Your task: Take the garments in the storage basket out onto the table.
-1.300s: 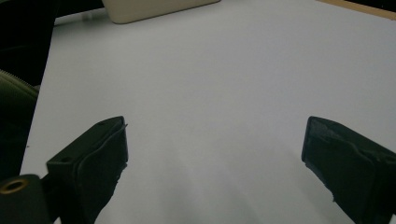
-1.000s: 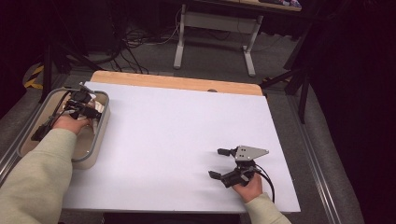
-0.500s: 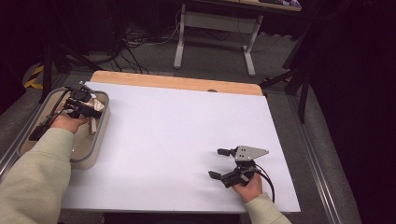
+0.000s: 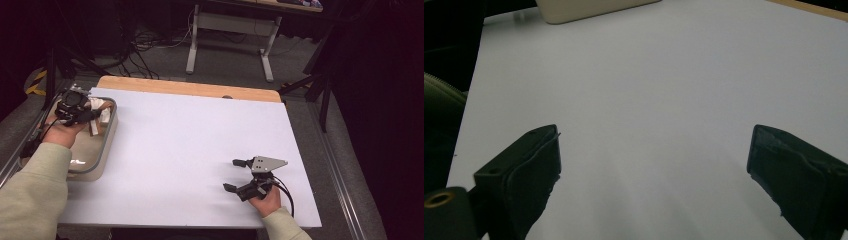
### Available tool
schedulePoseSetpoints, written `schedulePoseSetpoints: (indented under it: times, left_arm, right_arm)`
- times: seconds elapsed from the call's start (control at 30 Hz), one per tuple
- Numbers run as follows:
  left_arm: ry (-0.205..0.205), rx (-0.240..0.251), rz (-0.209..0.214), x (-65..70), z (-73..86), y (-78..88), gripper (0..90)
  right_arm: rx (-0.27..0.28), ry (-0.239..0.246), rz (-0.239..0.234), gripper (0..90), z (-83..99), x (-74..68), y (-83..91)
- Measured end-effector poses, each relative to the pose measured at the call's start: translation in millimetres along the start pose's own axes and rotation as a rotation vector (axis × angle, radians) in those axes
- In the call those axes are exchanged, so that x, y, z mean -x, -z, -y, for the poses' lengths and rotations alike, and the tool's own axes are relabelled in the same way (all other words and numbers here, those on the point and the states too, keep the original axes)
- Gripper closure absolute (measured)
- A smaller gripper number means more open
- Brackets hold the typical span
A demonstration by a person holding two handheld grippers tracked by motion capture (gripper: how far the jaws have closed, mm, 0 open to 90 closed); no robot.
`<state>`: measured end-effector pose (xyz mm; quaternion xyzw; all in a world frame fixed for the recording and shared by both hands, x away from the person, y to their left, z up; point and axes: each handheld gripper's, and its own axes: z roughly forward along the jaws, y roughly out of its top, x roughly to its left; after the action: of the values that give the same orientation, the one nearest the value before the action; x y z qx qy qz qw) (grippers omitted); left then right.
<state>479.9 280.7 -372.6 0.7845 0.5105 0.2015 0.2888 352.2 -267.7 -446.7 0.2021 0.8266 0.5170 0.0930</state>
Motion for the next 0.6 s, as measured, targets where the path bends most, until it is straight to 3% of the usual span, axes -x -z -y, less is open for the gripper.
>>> schedulePoseSetpoints:
  times: [0.23,0.3,0.33,0.43,0.47,0.5,0.6]
  left_arm:
    - [0.005,0.117,0.007,2.7,1.1,23.8,75.8]
    - [0.006,0.13,0.008,3.2,1.1,26.1,75.8]
    - [0.007,0.166,0.01,5.1,1.1,32.9,75.8]
    - [0.005,0.198,0.015,6.9,0.9,38.8,75.9]
    - [0.006,0.235,0.017,9.3,0.5,44.4,75.9]
    - [0.006,0.235,0.017,9.3,0.5,44.4,75.9]
    - [0.006,0.295,0.028,12.8,-1.8,55.5,75.9]
  right_arm:
    - [0.0,-0.001,0.001,7.6,0.0,0.1,0.0]
    - [-0.001,-0.001,0.001,7.5,0.0,0.2,-0.1]
    - [-0.001,-0.001,0.002,7.5,0.1,0.2,0.0]
    - [0.0,-0.001,0.002,7.5,0.1,0.2,0.0]
    - [0.0,-0.003,0.001,7.5,0.1,0.2,0.0]
    - [0.0,-0.003,0.001,7.5,0.1,0.2,0.0]
    - [0.0,-0.004,0.002,7.4,0.1,0.3,0.0]
